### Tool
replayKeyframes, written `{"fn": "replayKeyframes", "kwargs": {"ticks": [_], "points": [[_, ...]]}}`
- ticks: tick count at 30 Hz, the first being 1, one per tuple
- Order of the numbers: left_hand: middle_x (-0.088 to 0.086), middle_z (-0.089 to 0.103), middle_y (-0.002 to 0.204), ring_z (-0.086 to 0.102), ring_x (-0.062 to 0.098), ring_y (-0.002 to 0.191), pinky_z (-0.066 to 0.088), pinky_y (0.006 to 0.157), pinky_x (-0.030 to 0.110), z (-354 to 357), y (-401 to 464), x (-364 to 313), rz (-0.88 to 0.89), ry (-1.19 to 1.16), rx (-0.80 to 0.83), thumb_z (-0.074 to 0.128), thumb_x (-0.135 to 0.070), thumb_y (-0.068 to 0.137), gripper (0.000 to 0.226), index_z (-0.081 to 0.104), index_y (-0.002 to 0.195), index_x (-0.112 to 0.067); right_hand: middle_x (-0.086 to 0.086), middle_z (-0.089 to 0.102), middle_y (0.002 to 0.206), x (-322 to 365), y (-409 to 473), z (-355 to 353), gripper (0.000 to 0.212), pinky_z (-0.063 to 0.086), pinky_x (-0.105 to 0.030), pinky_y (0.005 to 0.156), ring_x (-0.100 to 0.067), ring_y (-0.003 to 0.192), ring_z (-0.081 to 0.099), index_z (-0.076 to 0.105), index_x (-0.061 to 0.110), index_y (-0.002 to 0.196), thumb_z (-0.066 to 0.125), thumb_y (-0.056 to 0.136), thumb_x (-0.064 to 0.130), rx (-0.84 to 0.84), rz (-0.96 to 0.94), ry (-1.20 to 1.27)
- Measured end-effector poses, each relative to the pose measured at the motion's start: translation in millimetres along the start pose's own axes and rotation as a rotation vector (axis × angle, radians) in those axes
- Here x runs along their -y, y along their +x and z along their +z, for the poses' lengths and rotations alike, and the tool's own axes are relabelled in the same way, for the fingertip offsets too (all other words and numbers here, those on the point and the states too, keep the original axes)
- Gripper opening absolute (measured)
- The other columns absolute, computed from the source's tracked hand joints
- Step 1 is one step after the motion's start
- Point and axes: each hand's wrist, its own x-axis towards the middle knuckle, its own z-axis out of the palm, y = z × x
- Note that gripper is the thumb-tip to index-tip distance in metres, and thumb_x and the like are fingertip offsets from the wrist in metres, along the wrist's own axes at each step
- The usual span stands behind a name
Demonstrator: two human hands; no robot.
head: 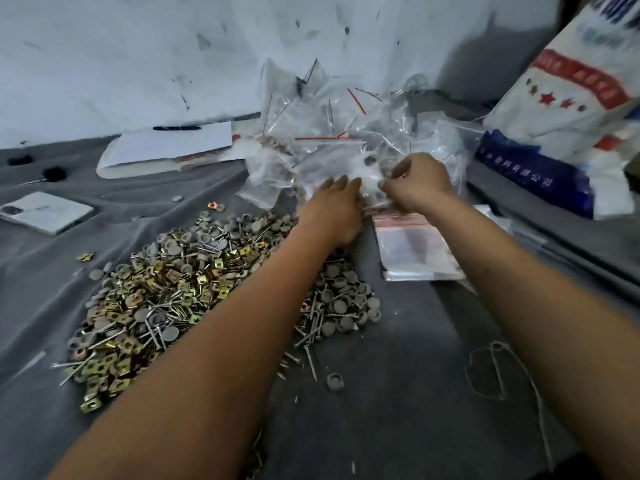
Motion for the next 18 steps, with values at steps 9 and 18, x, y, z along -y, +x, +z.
{"fn": "replayKeyframes", "kwargs": {"ticks": [9,18], "points": [[0.021,0.060,0.133,0.055,0.041,0.125,0.048,0.103,0.047,-6.2,11.8,-19.4,-0.036,0.102,0.004,0.058,-0.019,0.096,0.034,0.060,0.127,-0.005,-0.013,0.044,0.149,-58.9,-43.8,-29.0,0.097,0.042,-0.041,0.106,-0.035,0.134,0.043,0.055,0.024,0.139,0.086,0.060,0.070,0.353,-0.099,-0.517],[0.019,0.068,0.117,0.059,0.038,0.112,0.044,0.093,0.042,24.9,-37.7,-67.8,0.138,-0.216,-0.056,0.054,-0.017,0.093,0.030,0.066,0.118,-0.007,-0.003,0.069,0.105,-53.2,-81.5,-29.9,0.043,0.045,-0.029,0.076,-0.017,0.093,0.062,0.071,0.019,0.109,0.088,0.070,0.028,0.326,-0.325,-0.229]]}}
